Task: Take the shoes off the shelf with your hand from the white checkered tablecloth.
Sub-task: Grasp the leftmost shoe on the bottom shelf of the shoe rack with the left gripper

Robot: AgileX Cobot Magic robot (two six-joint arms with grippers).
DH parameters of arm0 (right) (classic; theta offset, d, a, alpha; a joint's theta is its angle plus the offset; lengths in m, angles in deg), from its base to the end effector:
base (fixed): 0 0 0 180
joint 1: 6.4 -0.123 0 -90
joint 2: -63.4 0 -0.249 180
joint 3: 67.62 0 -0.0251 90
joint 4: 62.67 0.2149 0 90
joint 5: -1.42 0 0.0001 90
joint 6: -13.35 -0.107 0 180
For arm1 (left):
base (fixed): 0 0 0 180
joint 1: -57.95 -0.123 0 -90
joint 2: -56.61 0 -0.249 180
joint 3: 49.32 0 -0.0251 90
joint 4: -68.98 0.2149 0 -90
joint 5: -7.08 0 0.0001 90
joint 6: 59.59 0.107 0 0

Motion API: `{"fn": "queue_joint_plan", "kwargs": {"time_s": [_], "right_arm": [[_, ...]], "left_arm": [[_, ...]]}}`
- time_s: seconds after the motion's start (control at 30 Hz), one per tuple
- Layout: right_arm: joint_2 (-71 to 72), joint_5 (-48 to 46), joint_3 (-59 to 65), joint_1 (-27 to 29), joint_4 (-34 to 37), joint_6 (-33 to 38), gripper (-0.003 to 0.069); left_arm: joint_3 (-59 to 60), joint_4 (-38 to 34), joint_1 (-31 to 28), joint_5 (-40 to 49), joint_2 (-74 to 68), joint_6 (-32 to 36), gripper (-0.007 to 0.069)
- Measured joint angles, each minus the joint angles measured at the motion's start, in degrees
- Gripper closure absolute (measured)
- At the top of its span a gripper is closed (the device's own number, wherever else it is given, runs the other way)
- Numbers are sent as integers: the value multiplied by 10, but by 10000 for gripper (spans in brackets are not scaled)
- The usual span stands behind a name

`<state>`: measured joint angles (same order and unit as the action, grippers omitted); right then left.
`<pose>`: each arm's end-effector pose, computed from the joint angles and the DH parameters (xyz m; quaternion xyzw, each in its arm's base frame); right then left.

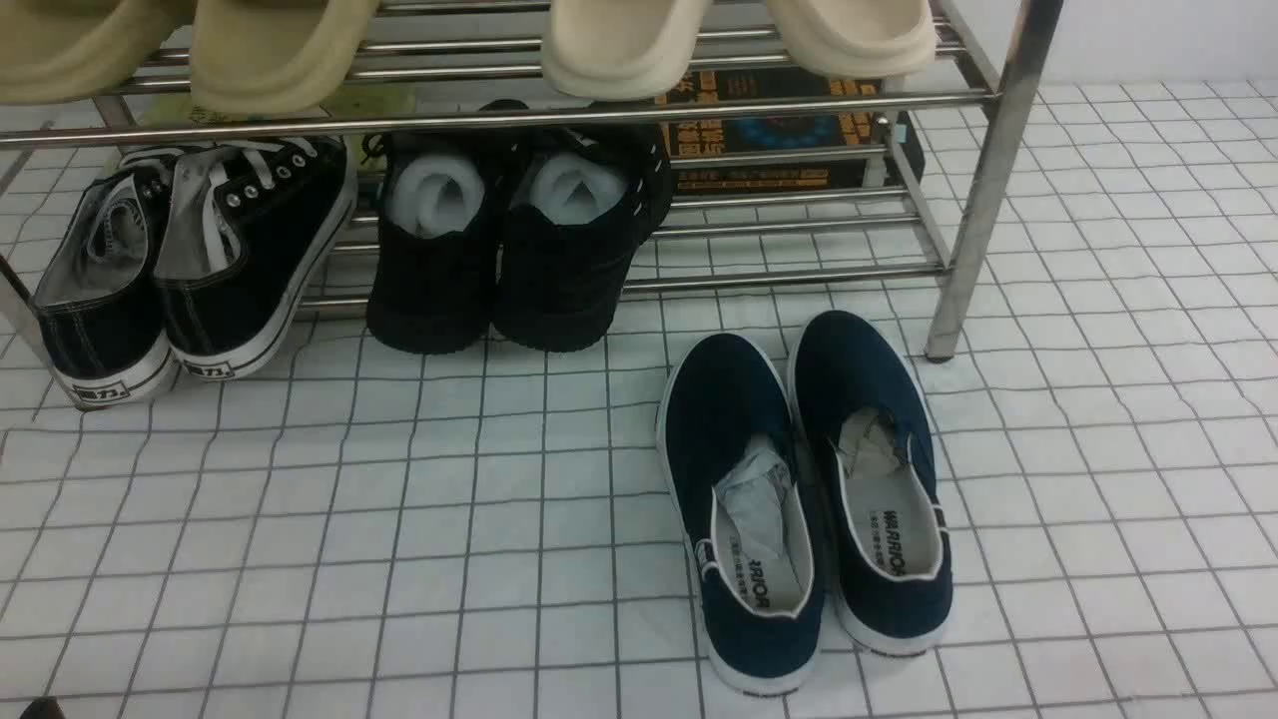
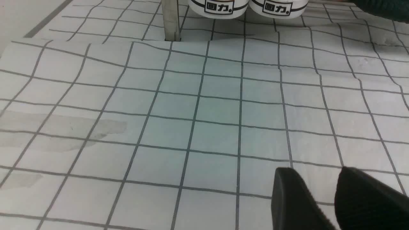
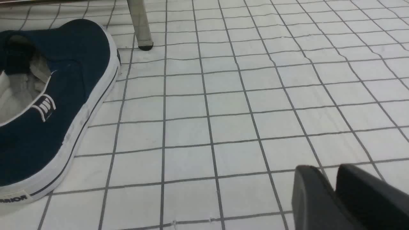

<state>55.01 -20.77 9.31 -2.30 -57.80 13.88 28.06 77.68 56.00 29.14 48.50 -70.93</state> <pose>0.0679 -0.0014 0.1697 0.0473 0.8047 0.0123 0.5917 0.0675 0.0084 0.1682 -0.0535 0.8036 0.0161 0.5926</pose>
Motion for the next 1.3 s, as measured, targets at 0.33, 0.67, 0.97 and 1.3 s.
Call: {"fn": "queue_joint_plan", "kwargs": {"time_s": [0.33, 0.67, 0.97, 1.3], "right_arm": [[0, 0, 0, 0, 0, 0, 512], [0, 0, 0, 0, 0, 0, 502], [0, 0, 0, 0, 0, 0, 498], [0, 0, 0, 0, 0, 0, 483]], "left_arm": [[0, 0, 0, 0, 0, 0, 385], [0, 0, 0, 0, 0, 0, 385], [0, 0, 0, 0, 0, 0, 385], [0, -7, 0, 0, 0, -9, 385]]}}
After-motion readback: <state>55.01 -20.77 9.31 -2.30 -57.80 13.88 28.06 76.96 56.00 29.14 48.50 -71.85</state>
